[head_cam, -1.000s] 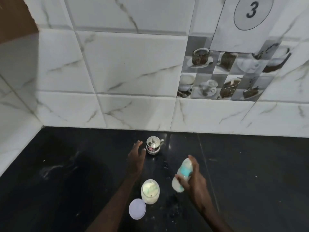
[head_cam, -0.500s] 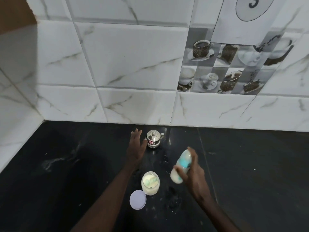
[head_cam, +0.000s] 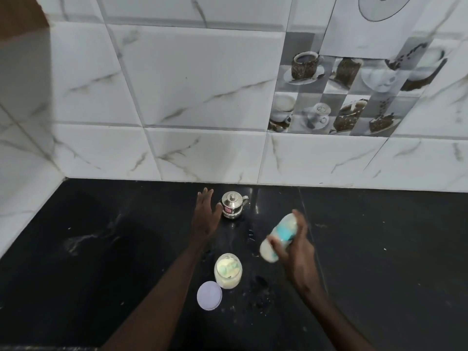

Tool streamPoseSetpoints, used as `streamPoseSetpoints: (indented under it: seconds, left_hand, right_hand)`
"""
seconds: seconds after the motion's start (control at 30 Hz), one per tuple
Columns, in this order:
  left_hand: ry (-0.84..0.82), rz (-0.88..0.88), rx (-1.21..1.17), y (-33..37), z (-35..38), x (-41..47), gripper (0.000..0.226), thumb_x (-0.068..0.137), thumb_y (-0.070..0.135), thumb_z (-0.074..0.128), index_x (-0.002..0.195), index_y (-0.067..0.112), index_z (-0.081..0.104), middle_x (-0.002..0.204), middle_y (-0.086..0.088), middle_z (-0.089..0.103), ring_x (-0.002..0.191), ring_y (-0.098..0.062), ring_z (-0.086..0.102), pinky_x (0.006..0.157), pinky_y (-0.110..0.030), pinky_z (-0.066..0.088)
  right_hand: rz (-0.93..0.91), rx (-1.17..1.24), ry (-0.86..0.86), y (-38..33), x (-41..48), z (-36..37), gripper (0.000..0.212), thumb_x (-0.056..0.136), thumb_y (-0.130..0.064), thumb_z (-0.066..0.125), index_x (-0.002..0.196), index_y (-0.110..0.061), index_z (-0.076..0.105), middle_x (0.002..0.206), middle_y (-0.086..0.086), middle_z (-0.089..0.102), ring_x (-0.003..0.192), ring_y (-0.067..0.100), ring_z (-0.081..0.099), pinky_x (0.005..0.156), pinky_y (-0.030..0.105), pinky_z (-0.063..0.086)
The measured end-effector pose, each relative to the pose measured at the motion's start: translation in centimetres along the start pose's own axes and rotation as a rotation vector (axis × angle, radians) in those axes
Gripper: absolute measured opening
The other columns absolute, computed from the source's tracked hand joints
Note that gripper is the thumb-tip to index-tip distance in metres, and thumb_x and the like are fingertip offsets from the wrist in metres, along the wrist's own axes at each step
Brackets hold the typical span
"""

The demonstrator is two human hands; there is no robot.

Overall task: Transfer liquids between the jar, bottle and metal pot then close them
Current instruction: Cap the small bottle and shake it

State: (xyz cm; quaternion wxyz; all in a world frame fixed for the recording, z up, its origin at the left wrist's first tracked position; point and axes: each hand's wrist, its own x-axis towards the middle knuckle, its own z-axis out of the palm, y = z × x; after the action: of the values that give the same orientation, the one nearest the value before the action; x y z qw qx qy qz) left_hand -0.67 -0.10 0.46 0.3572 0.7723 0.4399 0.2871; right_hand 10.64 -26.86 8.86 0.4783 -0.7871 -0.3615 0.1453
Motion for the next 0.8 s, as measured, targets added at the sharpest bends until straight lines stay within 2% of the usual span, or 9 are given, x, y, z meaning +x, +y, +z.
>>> streamPoseSetpoints:
  seconds: [0.07, 0.13, 0.17, 0.27, 0.3, 0.4, 0.53, 0.67, 0.8]
  left_hand:
    - [0.000, -0.010, 0.003, -0.1, 0.0, -0.3, 0.056, 0.102, 0.023, 0.057, 0.155, 0.011, 0.042, 0.167, -0.009, 0.030, 0.158, -0.024, 0.017, 0.126, -0.042, 0.024]
    - [-0.015, -0.001, 0.007, -0.1, -0.1, -0.4, 0.056, 0.102, 0.023, 0.057, 0.155, 0.011, 0.042, 0.167, -0.009, 0.030, 0.158, -0.024, 0.016, 0.126, -0.042, 0.024]
    - [-0.017, -0.001, 0.005, 0.0, -0.1, -0.4, 0.056, 0.102, 0.022, 0.058, 0.154, 0.011, 0.042, 0.167, -0.010, 0.030, 0.158, -0.025, 0.016, 0.126, -0.042, 0.024]
    - [-0.005, -0.018, -0.012, -0.2, -0.1, -0.2, 0.056, 0.102, 0.022, 0.058, 0.154, 0.011, 0.042, 0.166, -0.010, 0.031, 0.158, -0.025, 0.017, 0.124, -0.039, 0.022]
    - [-0.007, -0.022, -0.009, -0.3, -0.1, -0.4, 0.056, 0.102, 0.023, 0.057, 0.154, 0.011, 0.042, 0.166, -0.010, 0.031, 0.158, -0.025, 0.017, 0.124, -0.039, 0.022]
    - [-0.029, -0.023, 0.003, -0.5, -0.1, -0.5, 0.056, 0.102, 0.022, 0.058, 0.154, 0.010, 0.042, 0.166, -0.010, 0.031, 0.158, -0.025, 0.017, 0.125, -0.041, 0.023]
    - [-0.017, -0.031, -0.014, -0.6, 0.2, -0.5, 0.056, 0.101, 0.020, 0.058, 0.154, 0.011, 0.042, 0.166, -0.009, 0.031, 0.158, -0.023, 0.017, 0.125, -0.040, 0.023]
    - [-0.019, -0.017, -0.010, -0.7, 0.2, -0.5, 0.055, 0.101, 0.020, 0.059, 0.154, 0.010, 0.043, 0.166, -0.010, 0.033, 0.158, -0.024, 0.018, 0.125, -0.041, 0.023]
    - [0.000, -0.015, -0.025, -0.3, 0.0, -0.2, 0.055, 0.102, 0.020, 0.058, 0.154, 0.009, 0.043, 0.166, -0.009, 0.033, 0.158, -0.023, 0.018, 0.126, -0.039, 0.022]
  right_hand:
    - [0.004, 0.002, 0.002, -0.1, 0.3, 0.1, 0.081, 0.091, -0.036, 0.076, 0.150, -0.047, 0.022, 0.120, -0.010, 0.059, 0.098, 0.000, 0.065, 0.083, 0.023, 0.054]
    - [-0.025, -0.078, -0.194, -0.5, -0.8, 0.4, 0.081, 0.091, -0.038, 0.075, 0.150, -0.049, 0.021, 0.127, -0.007, 0.060, 0.100, -0.006, 0.064, 0.093, 0.032, 0.056]
    - [-0.044, -0.106, -0.213, -0.2, -1.1, 0.6, 0.080, 0.091, -0.040, 0.075, 0.150, -0.050, 0.021, 0.127, -0.008, 0.060, 0.100, -0.007, 0.064, 0.095, 0.035, 0.056]
    - [0.010, -0.002, -0.028, 0.2, -0.2, 0.3, 0.080, 0.091, -0.039, 0.075, 0.150, -0.048, 0.023, 0.122, -0.004, 0.062, 0.098, 0.007, 0.067, 0.088, 0.032, 0.057]
    - [0.013, -0.004, -0.026, 0.2, -0.1, 0.3, 0.080, 0.091, -0.039, 0.075, 0.150, -0.048, 0.022, 0.122, -0.002, 0.062, 0.098, 0.008, 0.067, 0.087, 0.032, 0.057]
    - [-0.035, -0.103, -0.227, 0.0, -1.2, 0.7, 0.082, 0.091, -0.048, 0.072, 0.152, -0.051, 0.018, 0.133, -0.002, 0.061, 0.103, 0.001, 0.065, 0.095, 0.032, 0.055]
    - [0.003, 0.034, -0.027, -0.3, 0.2, 0.1, 0.080, 0.090, -0.043, 0.075, 0.150, -0.052, 0.023, 0.123, -0.002, 0.064, 0.104, 0.011, 0.067, 0.090, 0.034, 0.056]
    - [-0.089, -0.106, -0.156, -1.6, -0.5, 0.6, 0.082, 0.090, -0.053, 0.071, 0.152, -0.053, 0.017, 0.137, -0.006, 0.059, 0.113, 0.009, 0.062, 0.100, 0.032, 0.052]
    - [-0.034, -0.028, -0.029, -1.3, 0.5, 0.5, 0.081, 0.090, -0.048, 0.072, 0.151, -0.052, 0.018, 0.133, -0.003, 0.062, 0.113, 0.015, 0.063, 0.100, 0.039, 0.053]
